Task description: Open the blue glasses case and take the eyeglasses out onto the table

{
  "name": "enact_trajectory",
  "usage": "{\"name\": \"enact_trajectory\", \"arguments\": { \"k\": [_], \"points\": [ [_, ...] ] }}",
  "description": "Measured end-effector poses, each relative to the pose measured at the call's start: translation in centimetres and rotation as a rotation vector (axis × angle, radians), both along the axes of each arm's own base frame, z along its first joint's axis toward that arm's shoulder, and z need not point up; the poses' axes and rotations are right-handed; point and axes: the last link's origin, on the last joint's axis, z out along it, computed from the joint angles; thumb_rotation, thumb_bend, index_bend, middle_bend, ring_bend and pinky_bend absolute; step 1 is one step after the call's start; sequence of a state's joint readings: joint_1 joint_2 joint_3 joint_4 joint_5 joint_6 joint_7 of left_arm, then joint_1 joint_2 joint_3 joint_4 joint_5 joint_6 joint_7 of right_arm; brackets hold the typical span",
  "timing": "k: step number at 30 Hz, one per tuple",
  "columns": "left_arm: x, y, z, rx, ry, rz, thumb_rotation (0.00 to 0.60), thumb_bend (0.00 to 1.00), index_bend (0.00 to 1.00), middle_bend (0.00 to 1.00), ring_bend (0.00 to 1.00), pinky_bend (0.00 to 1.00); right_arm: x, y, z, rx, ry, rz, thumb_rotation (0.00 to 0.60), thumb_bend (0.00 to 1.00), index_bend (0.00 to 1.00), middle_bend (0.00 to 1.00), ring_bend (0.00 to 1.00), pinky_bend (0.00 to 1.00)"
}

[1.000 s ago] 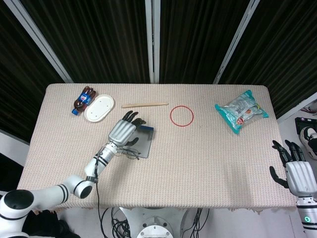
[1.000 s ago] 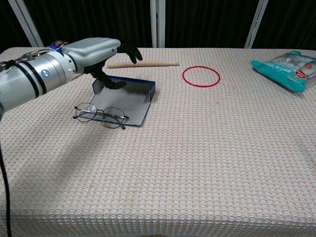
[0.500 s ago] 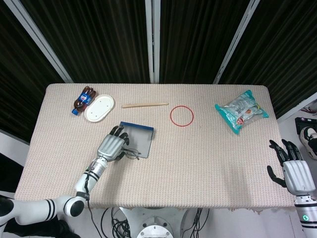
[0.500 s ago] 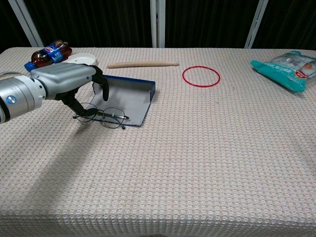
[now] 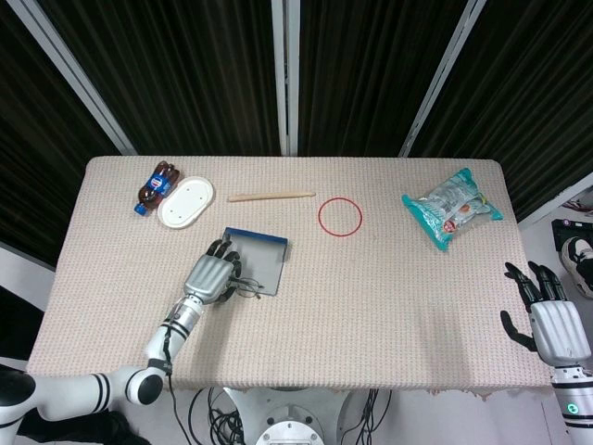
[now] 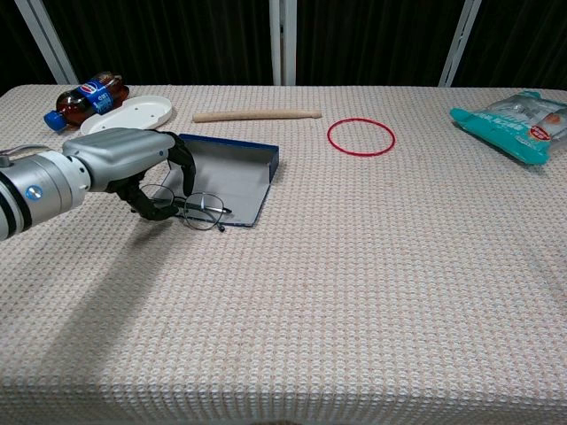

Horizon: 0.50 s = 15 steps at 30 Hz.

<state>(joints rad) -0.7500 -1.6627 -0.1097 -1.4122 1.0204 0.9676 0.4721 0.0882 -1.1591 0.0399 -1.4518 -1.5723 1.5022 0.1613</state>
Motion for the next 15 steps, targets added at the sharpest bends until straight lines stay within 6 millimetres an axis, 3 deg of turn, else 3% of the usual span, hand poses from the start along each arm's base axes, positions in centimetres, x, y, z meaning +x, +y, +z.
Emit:
{"name": "enact_trajectory", "arguments": {
  "k": [15],
  "points": [
    [-0.21, 0.29, -0.57, -0.013, -0.016, 0.024, 0.6, 0.46, 0.55, 0.24, 0.01, 0.0, -0.17, 0.06, 0.08, -0.002, 0.0, -0.007, 0.6, 0.36, 0.02, 0.22, 0.0, 0.07]
  ]
}}
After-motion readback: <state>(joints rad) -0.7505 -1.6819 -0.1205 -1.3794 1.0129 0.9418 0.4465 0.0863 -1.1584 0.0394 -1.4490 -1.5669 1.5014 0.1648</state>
